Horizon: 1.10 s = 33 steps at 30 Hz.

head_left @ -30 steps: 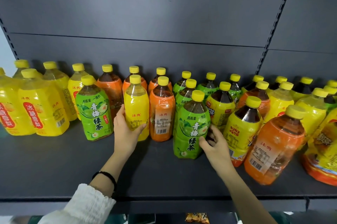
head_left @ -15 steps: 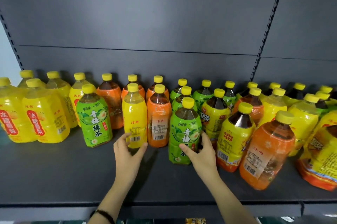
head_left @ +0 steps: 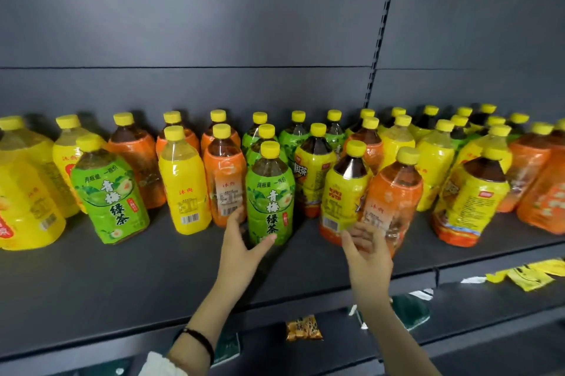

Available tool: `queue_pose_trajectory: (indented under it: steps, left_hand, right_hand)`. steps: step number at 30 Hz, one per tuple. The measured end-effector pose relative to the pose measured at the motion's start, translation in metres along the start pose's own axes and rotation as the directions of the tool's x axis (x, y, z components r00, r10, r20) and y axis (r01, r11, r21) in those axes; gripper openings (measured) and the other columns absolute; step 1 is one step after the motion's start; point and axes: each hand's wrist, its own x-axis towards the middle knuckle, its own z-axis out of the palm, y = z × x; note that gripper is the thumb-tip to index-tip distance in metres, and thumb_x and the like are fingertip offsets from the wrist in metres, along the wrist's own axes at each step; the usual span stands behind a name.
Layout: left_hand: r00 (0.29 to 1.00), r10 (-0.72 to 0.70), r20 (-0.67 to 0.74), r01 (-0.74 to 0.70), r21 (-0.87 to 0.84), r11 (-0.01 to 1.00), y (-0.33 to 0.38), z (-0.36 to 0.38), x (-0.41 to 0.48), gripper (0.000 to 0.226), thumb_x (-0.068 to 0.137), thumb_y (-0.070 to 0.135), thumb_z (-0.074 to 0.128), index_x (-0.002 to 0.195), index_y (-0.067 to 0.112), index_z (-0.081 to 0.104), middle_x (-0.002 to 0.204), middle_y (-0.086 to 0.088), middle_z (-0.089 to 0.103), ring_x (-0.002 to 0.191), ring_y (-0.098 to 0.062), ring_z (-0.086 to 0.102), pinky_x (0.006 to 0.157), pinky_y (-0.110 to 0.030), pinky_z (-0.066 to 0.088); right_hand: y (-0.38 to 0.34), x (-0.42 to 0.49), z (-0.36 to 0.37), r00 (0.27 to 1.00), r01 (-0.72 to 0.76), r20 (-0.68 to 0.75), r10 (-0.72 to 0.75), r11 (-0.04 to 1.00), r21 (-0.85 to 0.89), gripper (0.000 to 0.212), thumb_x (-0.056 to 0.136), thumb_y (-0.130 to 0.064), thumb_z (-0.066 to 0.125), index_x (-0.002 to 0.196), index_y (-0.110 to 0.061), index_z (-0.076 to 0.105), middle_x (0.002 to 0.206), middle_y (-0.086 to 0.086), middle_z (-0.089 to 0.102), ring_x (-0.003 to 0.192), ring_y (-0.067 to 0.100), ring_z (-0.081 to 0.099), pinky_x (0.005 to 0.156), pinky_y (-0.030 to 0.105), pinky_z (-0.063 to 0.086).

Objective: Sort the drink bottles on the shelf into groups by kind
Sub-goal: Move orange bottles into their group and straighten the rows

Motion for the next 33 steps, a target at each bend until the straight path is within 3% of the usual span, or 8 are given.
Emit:
queue_pose_trajectory:
  steps: [8,14,19,21,23,26,29,33]
  left_hand:
    - [0.967,0.039,-0.252,-0.040,0.001,0.999,0.000,0.033,0.005,0.066,0.079,0.015,0.075,0.133,0.018,0.039,0.129,-0.002,0.052,0.121,-0.020,0.051,0.101,-0.046,0.045]
    - [0.933,-0.015,-0.359,0.016,0.000,1.000,0.001,0.046,0.004,0.066,0.081,0.013,0.073,0.136,0.016,0.039,0.131,-0.004,0.053,0.121,-0.022,0.052,0.100,-0.046,0.046]
    - [0.801,-0.003,-0.598,0.066,0.084,0.994,0.013,0.077,-0.015,0.059,0.078,0.007,0.075,0.128,0.006,0.045,0.123,-0.016,0.052,0.119,-0.027,0.046,0.099,-0.040,0.043]
    - [0.758,0.094,-0.645,0.009,0.154,0.988,0.026,0.101,-0.036,0.050,0.077,0.006,0.074,0.120,0.006,0.048,0.115,-0.013,0.051,0.111,-0.023,0.045,0.093,-0.021,0.039]
    - [0.863,0.137,-0.486,-0.095,0.112,0.989,0.038,0.126,-0.053,0.041,0.078,0.010,0.075,0.112,0.016,0.053,0.107,0.000,0.056,0.100,-0.013,0.054,0.082,-0.012,0.042]
    - [0.995,0.090,-0.043,-0.089,0.034,0.995,0.047,0.151,-0.058,0.049,0.074,0.033,0.079,0.116,0.030,0.055,0.111,0.010,0.063,0.102,-0.004,0.059,0.083,-0.025,0.050]
    - [0.985,0.028,0.169,-0.033,0.027,0.999,0.047,0.161,-0.052,0.078,0.063,0.059,0.076,0.130,0.034,0.047,0.125,0.013,0.059,0.114,-0.006,0.056,0.093,-0.032,0.048]
    - [0.941,-0.019,0.338,0.057,-0.102,0.993,0.047,0.162,-0.052,0.099,0.057,0.054,0.084,0.140,0.028,0.037,0.131,0.007,0.059,0.122,-0.012,0.055,0.098,-0.031,0.047]
  right_hand:
    - [0.020,0.042,-0.053,0.955,0.160,-0.194,-0.225,0.939,-0.305,0.087,0.056,-0.025,0.092,0.124,-0.008,0.041,0.119,0.009,0.042,0.115,0.026,0.040,0.096,0.049,0.041]
    - [0.018,0.100,-0.090,0.937,0.020,0.349,-0.001,0.998,-0.051,0.105,0.065,-0.010,0.085,0.142,-0.030,0.017,0.117,-0.015,0.046,0.107,0.006,0.050,0.094,0.035,0.042]
    - [0.029,0.111,-0.108,0.881,-0.031,0.472,0.019,0.999,0.017,0.091,0.063,-0.018,0.084,0.131,-0.036,0.026,0.118,-0.020,0.050,0.106,-0.003,0.053,0.081,0.020,0.047]
    - [0.029,0.116,-0.114,0.845,-0.060,0.533,0.034,0.998,0.032,0.092,0.057,-0.026,0.083,0.132,-0.035,0.030,0.122,-0.016,0.053,0.110,0.000,0.054,0.082,0.024,0.050]
    - [0.030,0.123,-0.122,0.796,-0.097,0.603,0.057,0.995,0.033,0.089,0.054,-0.027,0.084,0.128,-0.037,0.036,0.122,-0.011,0.057,0.112,0.004,0.057,0.085,0.029,0.053]
    - [0.029,0.131,-0.128,0.686,-0.139,0.723,0.087,0.990,0.013,0.094,0.046,-0.037,0.094,0.123,-0.040,0.040,0.119,-0.005,0.064,0.111,0.011,0.062,0.085,0.033,0.056]
    - [0.028,0.132,-0.130,0.554,-0.172,0.826,0.108,0.985,-0.014,0.101,0.040,-0.042,0.094,0.125,-0.032,0.041,0.115,-0.004,0.068,0.109,0.012,0.064,0.082,0.032,0.056]
    - [0.030,0.129,-0.131,0.446,-0.157,0.887,0.120,0.986,-0.054,0.089,0.053,-0.058,0.084,0.127,-0.024,0.048,0.120,-0.009,0.068,0.113,0.006,0.061,0.089,0.025,0.052]
